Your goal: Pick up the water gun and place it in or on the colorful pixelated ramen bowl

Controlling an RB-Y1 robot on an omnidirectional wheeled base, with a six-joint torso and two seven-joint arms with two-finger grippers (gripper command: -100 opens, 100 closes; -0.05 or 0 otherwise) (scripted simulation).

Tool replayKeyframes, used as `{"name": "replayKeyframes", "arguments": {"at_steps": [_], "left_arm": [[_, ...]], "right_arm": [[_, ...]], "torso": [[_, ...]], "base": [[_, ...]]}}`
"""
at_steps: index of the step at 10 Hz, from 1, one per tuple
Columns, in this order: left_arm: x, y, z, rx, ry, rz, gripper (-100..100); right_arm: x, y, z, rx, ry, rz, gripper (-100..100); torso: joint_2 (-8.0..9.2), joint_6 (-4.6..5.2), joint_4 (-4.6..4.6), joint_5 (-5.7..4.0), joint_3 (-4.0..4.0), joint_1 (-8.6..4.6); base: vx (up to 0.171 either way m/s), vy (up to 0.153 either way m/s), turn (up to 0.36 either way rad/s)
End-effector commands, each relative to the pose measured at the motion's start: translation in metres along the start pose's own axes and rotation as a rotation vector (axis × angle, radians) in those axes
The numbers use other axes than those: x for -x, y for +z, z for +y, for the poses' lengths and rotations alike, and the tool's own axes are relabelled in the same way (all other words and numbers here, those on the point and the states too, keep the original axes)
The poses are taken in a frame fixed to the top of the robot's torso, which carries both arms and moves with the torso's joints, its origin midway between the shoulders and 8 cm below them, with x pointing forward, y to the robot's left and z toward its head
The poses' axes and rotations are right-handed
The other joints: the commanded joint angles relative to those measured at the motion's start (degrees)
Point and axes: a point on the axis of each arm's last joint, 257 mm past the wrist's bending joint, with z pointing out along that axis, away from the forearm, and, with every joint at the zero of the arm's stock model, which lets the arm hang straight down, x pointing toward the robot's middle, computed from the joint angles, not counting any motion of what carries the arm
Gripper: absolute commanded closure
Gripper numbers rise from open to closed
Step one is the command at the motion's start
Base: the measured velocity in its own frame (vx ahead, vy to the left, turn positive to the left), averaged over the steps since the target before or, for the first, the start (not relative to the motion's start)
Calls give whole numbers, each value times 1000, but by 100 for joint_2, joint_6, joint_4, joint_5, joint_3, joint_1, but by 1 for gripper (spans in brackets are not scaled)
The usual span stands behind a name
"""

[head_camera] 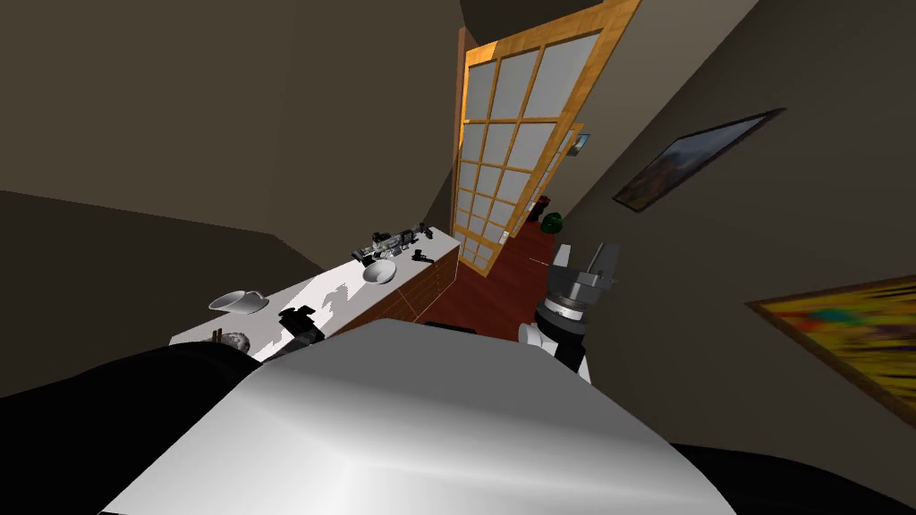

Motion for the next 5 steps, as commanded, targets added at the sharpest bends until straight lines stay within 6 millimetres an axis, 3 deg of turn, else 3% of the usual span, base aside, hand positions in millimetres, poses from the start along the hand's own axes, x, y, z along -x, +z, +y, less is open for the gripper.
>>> {"name": "replayKeyframes", "arguments": {"at_steps": [1,3,5], "left_arm": [[9,-2,-9,-22,-35,-13,100],[26,-7,-22,-50,-83,-31,100],[38,-12,-27,-62,-106,-39,100]], "right_arm": [[0,0,0,0,0,0,0],[0,0,0,0,0,0,0],[0,0,0,0,0,0,0]], "torso": [[0,0,0,0,0,0],[23,1,6,-5,13,-12],[24,-7,7,-6,16,-4]], "base": [[-132,-81,-96],[-217,-95,-131],[-144,-58,-45]]}}
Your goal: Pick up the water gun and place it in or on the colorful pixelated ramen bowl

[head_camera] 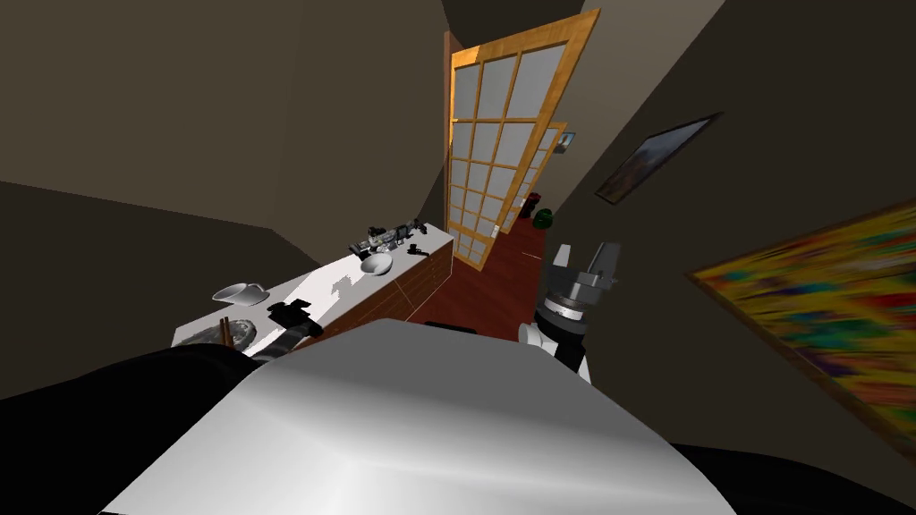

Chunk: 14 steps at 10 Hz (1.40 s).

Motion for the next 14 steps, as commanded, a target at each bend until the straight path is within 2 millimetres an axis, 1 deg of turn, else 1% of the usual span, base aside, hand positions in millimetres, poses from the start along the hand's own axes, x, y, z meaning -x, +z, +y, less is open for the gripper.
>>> {"name": "replayKeyframes", "arguments": {"at_steps": [1,4,5,7,11,14], "left_arm": [[9,-5,-5,-7,-16,-7,100],[24,-14,-9,-8,-24,-12,100],[34,-22,-9,-1,-16,-12,100],[42,-30,-8,12,1,-8,100],[56,-46,-1,49,62,8,100],[64,-58,6,85,124,27,100]], "right_arm": [[0,0,0,0,0,0,0],[0,0,0,0,0,0,0],[0,0,0,0,0,0,0],[0,0,0,0,0,0,0],[0,0,0,0,0,0,0],[0,0,0,0,-1,0,0]], "torso": [[0,0,0,0,0,0],[-12,-2,-4,2,-7,25],[-17,-2,-5,2,-10,31],[-19,-5,-7,4,-12,57],[-66,1,-19,1,-40,65],[-83,3,-26,-5,-52,64]], "base": [[-119,-7,-42],[-105,14,-19],[-88,79,14],[-74,99,36],[6,117,56],[46,139,83]]}}
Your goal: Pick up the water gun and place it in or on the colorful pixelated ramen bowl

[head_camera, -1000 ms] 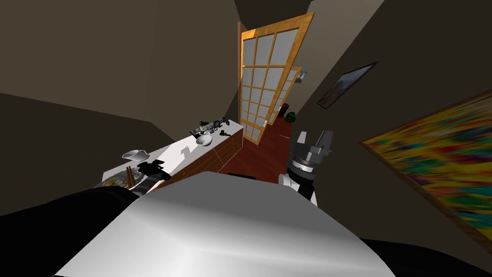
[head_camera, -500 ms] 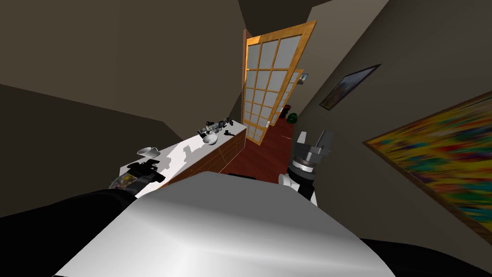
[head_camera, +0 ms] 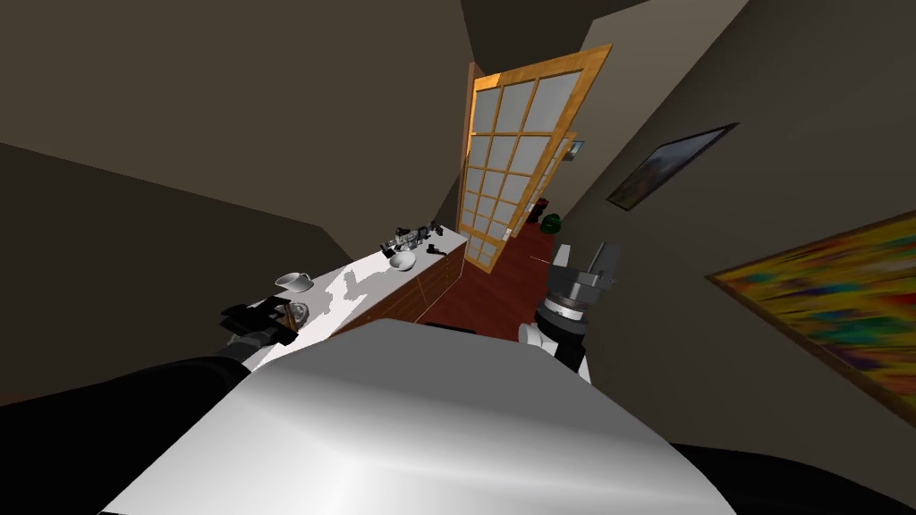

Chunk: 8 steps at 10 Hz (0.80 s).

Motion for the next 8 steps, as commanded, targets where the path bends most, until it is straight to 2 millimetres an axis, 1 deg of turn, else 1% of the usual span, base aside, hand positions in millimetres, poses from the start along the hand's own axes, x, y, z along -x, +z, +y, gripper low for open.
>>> {"name": "replayKeyframes", "arguments": {"at_steps": [1,3,8], "left_arm": [[5,-6,6,20,40,11,100],[8,-13,11,42,86,26,100],[12,-29,21,87,207,69,100]], "right_arm": [[0,0,0,0,0,0,0],[0,0,0,0,0,0,0],[0,0,0,0,0,0,0]], "torso": [[0,0,0,0,0,0],[-7,2,-4,-7,-6,-5],[-27,5,-17,-24,-22,-27]], "base": [[63,148,83],[67,131,75],[88,130,83]]}}
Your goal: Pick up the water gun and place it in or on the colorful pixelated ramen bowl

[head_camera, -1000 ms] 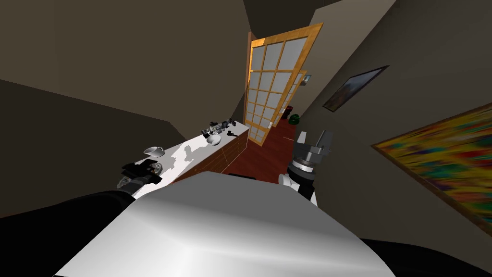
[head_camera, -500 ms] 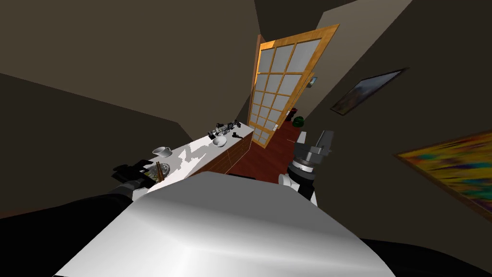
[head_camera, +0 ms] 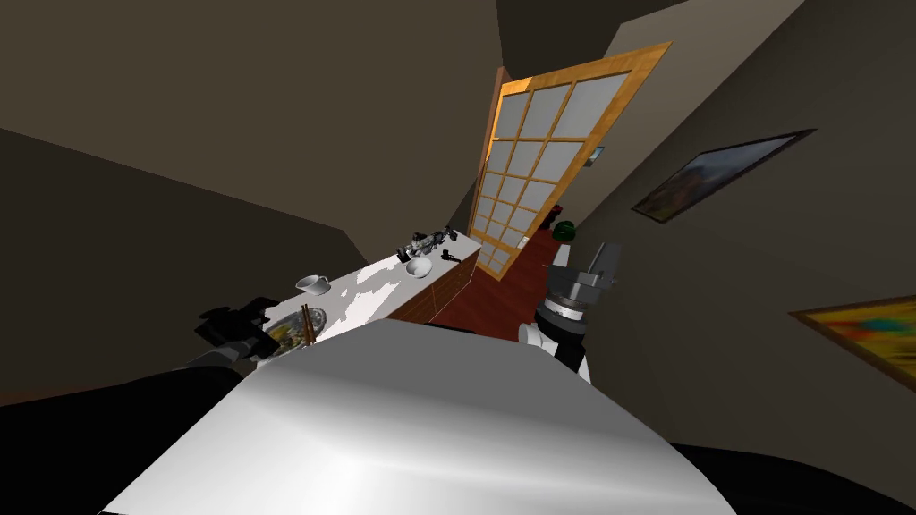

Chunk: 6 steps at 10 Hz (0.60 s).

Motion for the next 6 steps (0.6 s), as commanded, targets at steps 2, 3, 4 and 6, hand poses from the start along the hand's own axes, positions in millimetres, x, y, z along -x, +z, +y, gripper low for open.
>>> {"name": "replayKeyframes", "arguments": {"at_steps": [2,3,4,6], "left_arm": [[0,0,1,3,5,1,-100],[0,0,1,3,4,1,-100],[0,0,1,3,4,1,-100],[0,0,1,3,4,1,-100]], "right_arm": [[0,0,0,0,0,0,0],[0,0,0,0,0,0,0],[0,0,0,0,0,0,0],[0,0,0,0,0,0,0]], "torso": [[11,4,3,-3,6,-25],[21,3,5,-9,12,-44],[25,3,6,-11,15,-52],[28,3,7,-12,17,-56]], "base": [[20,32,4],[3,5,-1],[0,0,0],[0,0,0]]}}
